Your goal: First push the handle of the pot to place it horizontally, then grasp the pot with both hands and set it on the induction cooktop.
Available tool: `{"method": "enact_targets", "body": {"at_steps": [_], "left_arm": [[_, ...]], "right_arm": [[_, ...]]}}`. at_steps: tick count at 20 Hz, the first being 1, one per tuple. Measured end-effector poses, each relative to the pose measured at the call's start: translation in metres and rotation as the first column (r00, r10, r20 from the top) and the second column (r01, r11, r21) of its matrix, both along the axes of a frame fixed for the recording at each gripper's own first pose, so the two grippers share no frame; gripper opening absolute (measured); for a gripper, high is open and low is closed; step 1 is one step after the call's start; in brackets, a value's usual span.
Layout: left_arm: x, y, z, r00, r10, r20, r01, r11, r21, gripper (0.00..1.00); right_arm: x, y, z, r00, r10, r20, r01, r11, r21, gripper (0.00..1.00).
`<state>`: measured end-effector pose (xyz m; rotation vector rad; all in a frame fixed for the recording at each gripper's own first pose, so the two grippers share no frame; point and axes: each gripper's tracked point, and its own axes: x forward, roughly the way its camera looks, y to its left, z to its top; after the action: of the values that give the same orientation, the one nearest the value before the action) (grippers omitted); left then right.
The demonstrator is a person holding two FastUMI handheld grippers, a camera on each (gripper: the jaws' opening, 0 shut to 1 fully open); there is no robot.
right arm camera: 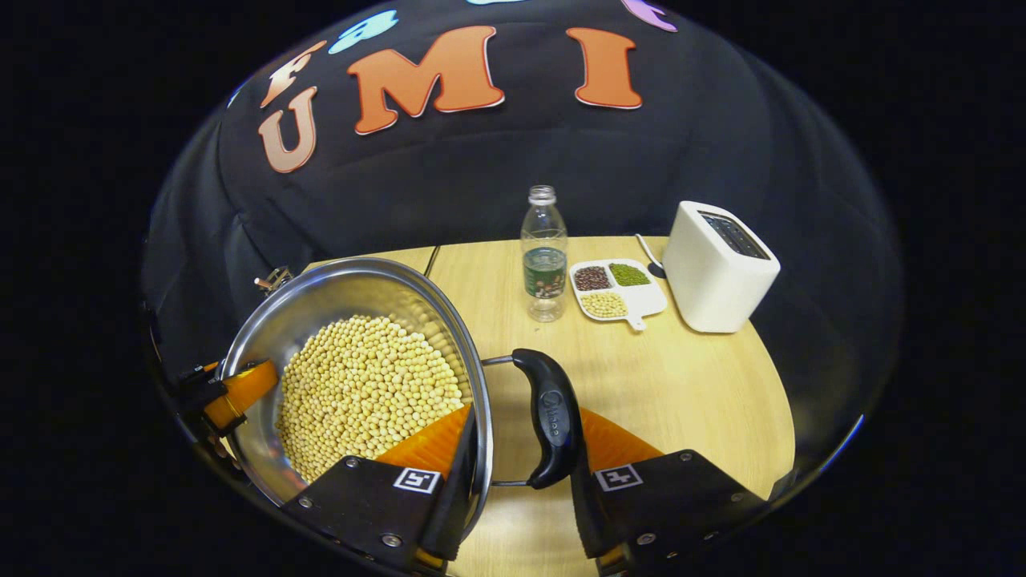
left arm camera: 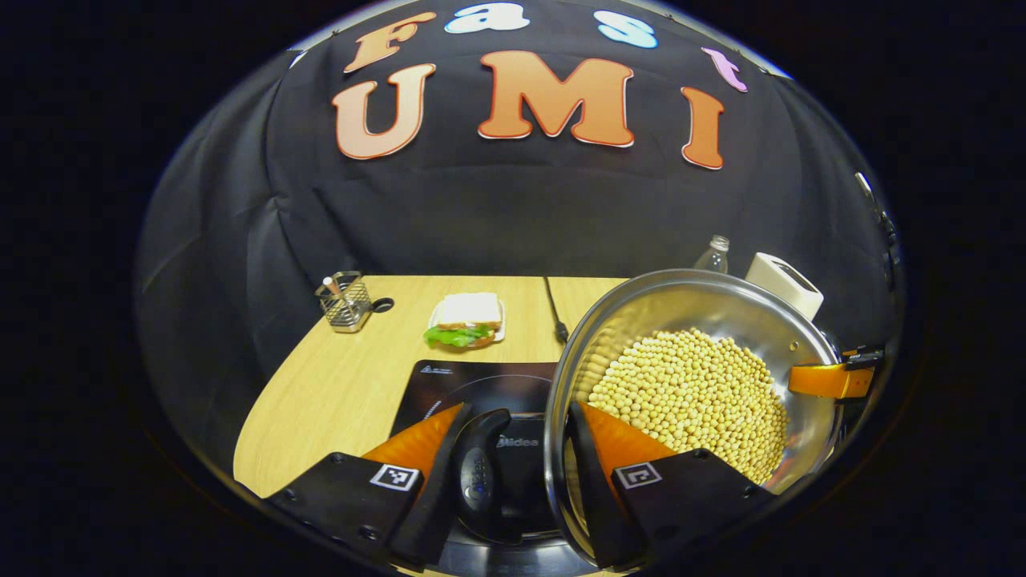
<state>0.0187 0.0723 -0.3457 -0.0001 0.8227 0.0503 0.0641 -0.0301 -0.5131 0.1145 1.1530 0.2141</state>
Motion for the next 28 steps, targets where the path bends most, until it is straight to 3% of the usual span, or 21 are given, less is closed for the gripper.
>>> {"method": "enact_targets", "body": {"at_steps": [4,5,11,12,15,17,20,25,28], "left_arm": [[-0.005,0.042,-0.007,0.999,0.036,-0.001,-0.036,0.999,0.028,0.74],[-0.005,0.049,-0.007,0.999,0.041,-0.005,-0.041,0.999,0.034,0.74],[-0.005,0.092,-0.008,0.997,0.077,-0.010,-0.077,0.995,0.060,0.74],[-0.004,0.100,-0.008,0.996,0.084,-0.011,-0.083,0.995,0.064,0.77],[-0.002,0.120,-0.016,0.995,0.098,-0.021,-0.096,0.993,0.074,0.74],[0.000,0.132,-0.023,0.994,0.108,-0.027,-0.105,0.991,0.078,0.74],[0.000,0.143,-0.035,0.992,0.119,-0.039,-0.116,0.990,0.076,0.71],[0.004,0.148,-0.063,0.990,0.122,-0.069,-0.118,0.991,0.060,0.77],[0.005,0.147,-0.073,0.989,0.123,-0.083,-0.119,0.992,0.047,0.72]], "right_arm": [[0.007,-0.011,0.002,0.999,0.038,0.002,-0.038,0.999,0.021,0.52],[0.005,-0.005,0.000,0.999,0.042,-0.002,-0.042,0.999,0.028,0.56],[0.010,-0.003,-0.006,0.998,0.067,-0.005,-0.067,0.996,0.055,0.56],[0.010,-0.003,-0.006,0.997,0.072,-0.006,-0.071,0.996,0.058,0.56],[0.010,-0.005,-0.011,0.996,0.086,-0.019,-0.084,0.994,0.069,0.52],[0.013,-0.010,-0.013,0.995,0.093,-0.028,-0.090,0.993,0.073,0.56],[0.020,-0.021,-0.005,0.995,0.093,-0.044,-0.090,0.993,0.076,0.56],[0.024,-0.020,0.000,0.993,0.099,-0.070,-0.095,0.994,0.062,0.56],[0.023,-0.015,0.001,0.992,0.100,-0.079,-0.096,0.994,0.051,0.52]]}}
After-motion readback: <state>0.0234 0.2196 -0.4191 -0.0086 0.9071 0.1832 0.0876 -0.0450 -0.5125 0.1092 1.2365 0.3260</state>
